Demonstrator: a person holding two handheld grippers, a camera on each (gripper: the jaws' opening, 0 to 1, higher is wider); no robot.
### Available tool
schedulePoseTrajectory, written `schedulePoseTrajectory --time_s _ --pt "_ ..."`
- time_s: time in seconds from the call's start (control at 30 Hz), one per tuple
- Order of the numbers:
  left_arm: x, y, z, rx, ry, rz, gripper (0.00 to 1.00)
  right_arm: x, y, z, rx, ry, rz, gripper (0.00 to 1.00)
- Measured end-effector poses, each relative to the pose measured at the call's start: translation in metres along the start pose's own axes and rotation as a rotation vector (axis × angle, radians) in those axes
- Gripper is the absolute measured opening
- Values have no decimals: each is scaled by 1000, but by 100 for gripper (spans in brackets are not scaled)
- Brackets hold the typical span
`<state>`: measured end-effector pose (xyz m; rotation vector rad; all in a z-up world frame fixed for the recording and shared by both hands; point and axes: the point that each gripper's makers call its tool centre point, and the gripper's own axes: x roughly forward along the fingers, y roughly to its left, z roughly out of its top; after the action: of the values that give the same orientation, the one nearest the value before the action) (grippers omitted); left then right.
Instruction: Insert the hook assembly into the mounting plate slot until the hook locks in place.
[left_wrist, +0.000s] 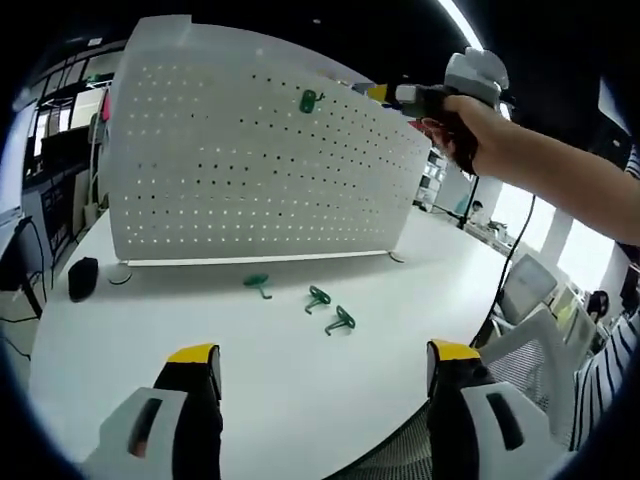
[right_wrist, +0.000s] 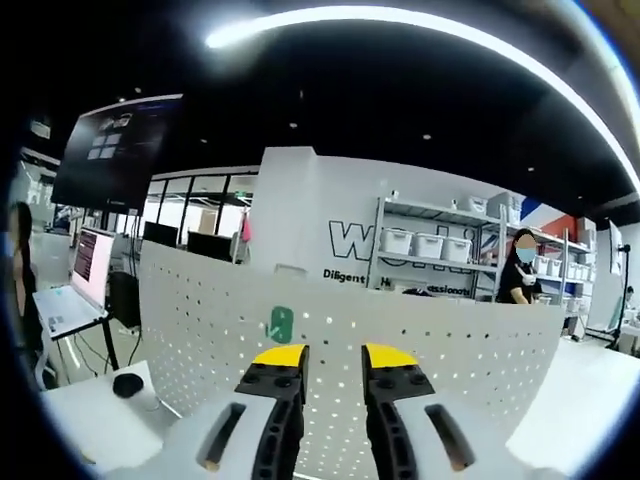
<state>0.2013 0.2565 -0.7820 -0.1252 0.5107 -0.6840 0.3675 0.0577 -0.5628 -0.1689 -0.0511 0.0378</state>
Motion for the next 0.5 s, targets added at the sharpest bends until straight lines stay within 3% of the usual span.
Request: schedulePoseTrajectory --time_s 0.27,0.4,0.5 --pt "-1 -1 1 -1 -5 -4 87 -35 -8 -34 -36 93 39 26" --pt "-1 -1 0 -3 -1 -8 86 -57 4 -79 -69 244 143 28" --pt "-1 -2 -1 -5 8 -11 86 -74 7 -101 -92 291 170 29"
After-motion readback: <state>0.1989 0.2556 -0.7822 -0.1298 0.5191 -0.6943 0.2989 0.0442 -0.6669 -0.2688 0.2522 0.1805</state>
